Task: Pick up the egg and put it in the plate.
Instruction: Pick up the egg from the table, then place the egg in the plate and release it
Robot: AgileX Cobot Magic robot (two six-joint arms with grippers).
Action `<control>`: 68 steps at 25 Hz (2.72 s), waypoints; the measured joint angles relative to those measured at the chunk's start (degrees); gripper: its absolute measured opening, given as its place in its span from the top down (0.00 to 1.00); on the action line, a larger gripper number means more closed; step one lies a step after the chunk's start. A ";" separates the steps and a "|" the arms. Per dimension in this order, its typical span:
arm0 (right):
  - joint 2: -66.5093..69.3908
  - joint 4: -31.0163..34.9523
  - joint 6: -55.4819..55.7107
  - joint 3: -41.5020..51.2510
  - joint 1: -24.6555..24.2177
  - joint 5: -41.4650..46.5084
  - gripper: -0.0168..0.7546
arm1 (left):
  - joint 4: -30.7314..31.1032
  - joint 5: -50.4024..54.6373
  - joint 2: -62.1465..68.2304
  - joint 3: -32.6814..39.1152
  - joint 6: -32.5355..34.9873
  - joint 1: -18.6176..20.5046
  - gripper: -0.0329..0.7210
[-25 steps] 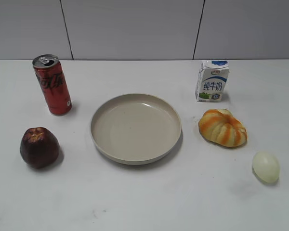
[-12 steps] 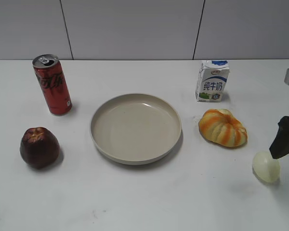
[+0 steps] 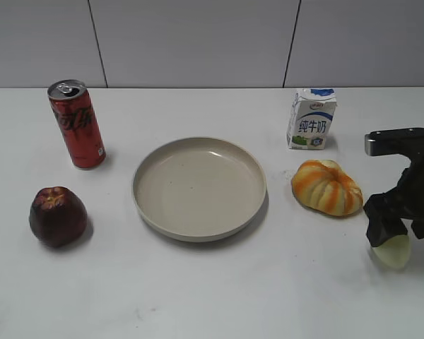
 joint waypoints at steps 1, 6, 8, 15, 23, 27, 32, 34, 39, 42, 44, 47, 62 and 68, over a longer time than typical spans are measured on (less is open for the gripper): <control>0.20 -0.46 0.44 -0.32 0.00 -0.06 0.22 | 0.00 0.00 0.00 0.00 0.00 0.00 0.65; 1.97 -0.62 1.09 -1.16 0.03 -0.05 0.22 | 0.00 0.00 0.00 0.00 0.00 0.00 0.65; 3.01 -0.56 1.15 -1.42 0.03 0.30 0.22 | 0.00 0.00 0.00 0.00 0.00 0.00 0.65; 3.63 0.46 1.33 -2.31 0.08 1.69 0.40 | 0.00 0.00 0.00 0.00 0.00 0.00 0.65; 3.67 1.17 1.33 -8.22 1.42 6.28 0.40 | 0.00 0.00 0.00 0.00 0.00 0.00 0.65; 3.67 -1.09 1.19 -17.74 7.88 9.70 0.40 | 0.00 0.00 0.00 0.00 0.00 0.00 0.65; 6.88 -2.00 1.13 -32.27 18.02 12.67 0.40 | 0.00 0.00 0.00 0.00 0.00 0.00 0.65; 10.20 -2.19 1.03 -38.20 21.10 14.24 0.40 | 0.00 0.00 0.00 0.00 0.00 0.00 0.65; 19.56 -2.31 1.03 -48.70 26.72 17.55 0.40 | 0.00 0.00 0.00 0.00 0.00 0.00 0.65; 24.76 -2.31 1.03 -53.14 28.73 19.60 0.40 | 0.00 0.00 0.00 0.00 0.00 0.00 0.65; 27.37 -1.82 1.03 -55.12 29.22 20.42 0.40 | 0.00 0.00 0.00 0.00 0.00 0.00 0.65; 29.81 -0.16 1.03 -56.21 29.34 21.34 0.40 | 0.00 0.00 0.00 0.00 0.00 0.00 0.65; 30.55 0.41 1.03 -60.94 27.66 29.11 0.16 | 0.00 0.00 0.00 0.00 0.00 0.00 0.65; 30.28 0.41 2.55 -67.34 19.36 32.11 0.17 | 0.00 0.00 0.00 0.00 0.00 0.00 0.65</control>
